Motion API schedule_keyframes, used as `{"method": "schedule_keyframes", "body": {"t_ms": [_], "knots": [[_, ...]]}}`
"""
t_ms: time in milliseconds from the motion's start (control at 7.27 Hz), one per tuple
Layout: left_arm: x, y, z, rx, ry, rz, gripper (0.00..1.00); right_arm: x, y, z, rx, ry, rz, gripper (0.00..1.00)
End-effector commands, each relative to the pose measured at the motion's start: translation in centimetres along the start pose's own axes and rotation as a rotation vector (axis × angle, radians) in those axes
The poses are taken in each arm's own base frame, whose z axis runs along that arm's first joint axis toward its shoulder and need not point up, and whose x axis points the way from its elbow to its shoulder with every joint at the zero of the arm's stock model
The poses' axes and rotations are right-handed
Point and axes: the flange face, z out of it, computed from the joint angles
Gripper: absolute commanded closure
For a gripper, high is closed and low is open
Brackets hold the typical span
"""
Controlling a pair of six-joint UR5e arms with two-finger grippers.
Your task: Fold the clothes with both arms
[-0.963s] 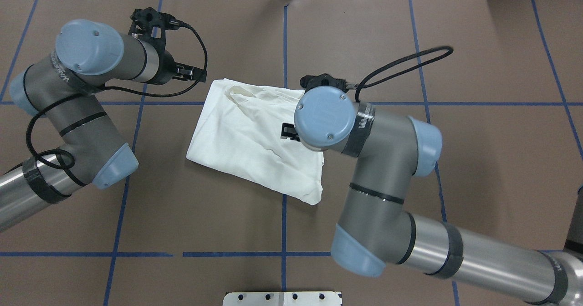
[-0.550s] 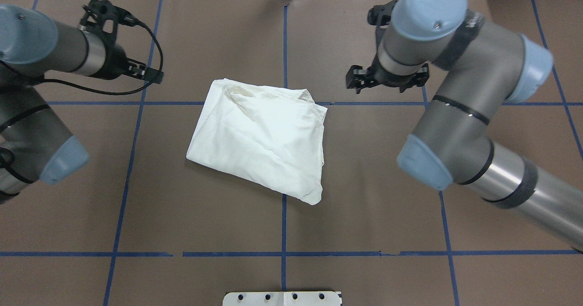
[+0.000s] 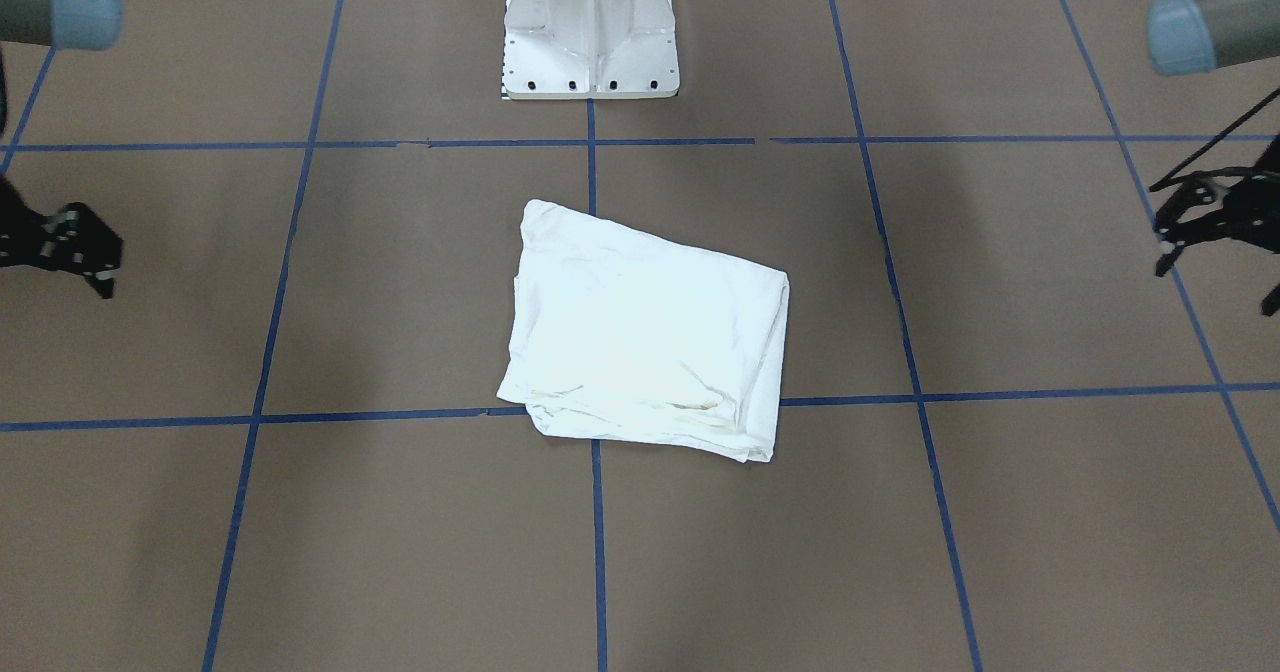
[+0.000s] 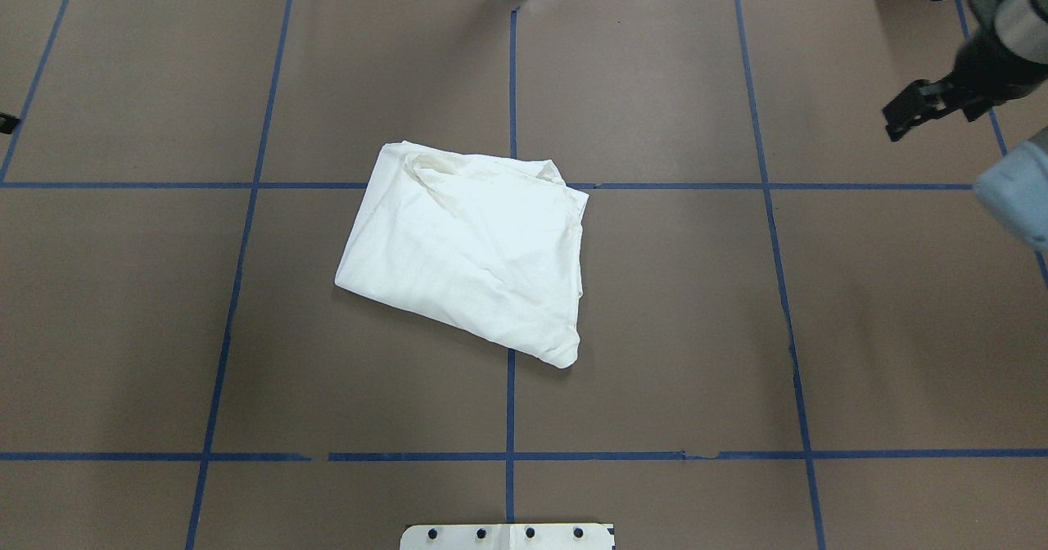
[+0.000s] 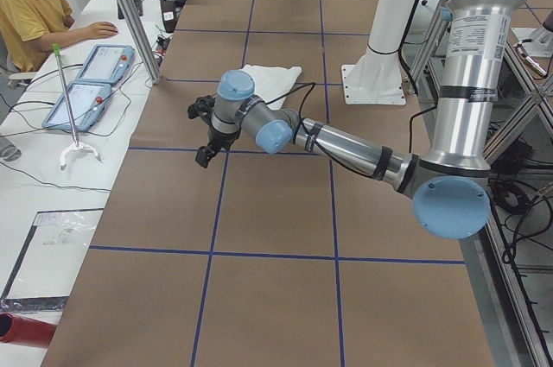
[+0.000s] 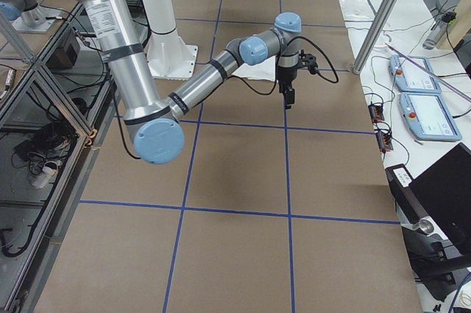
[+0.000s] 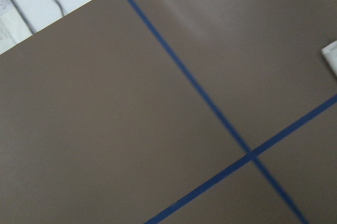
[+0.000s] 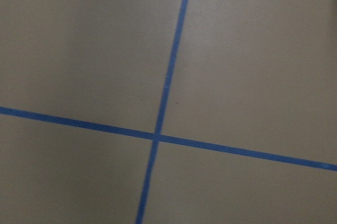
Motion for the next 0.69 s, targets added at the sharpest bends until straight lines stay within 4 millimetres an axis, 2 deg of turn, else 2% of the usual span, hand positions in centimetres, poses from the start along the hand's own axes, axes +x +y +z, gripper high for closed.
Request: {"method": "schedule_keyframes", "body": {"t_ms": [0, 138, 275, 413, 550], "knots": [[-6.9, 9.2, -2.4, -0.073, -0.052, -0.074, 0.00, 14.0, 8.8, 0.6, -0.054, -0.029, -0.082, 0.00], [-11.0, 12.8, -3.4, -0.082, -0.090, -0.175, 0.00, 18.0, 13.3, 1.6, -0.082, -0.028, -0.053, 0.00], [-12.6, 15.0, -4.5, -0.091, -0.103, -0.243, 0.00, 20.5, 17.6, 3.6, -0.136, -0.021, -0.009, 0.00], [-12.5, 17.6, -3.7, -0.147, -0.086, -0.295, 0.00, 22.8, 19.9, 5.0, -0.165, -0.032, 0.058, 0.00], [-12.2, 19.9, -3.1, -0.187, -0.069, -0.337, 0.00, 23.1, 21.2, 5.6, -0.182, -0.035, 0.080, 0.00]]}}
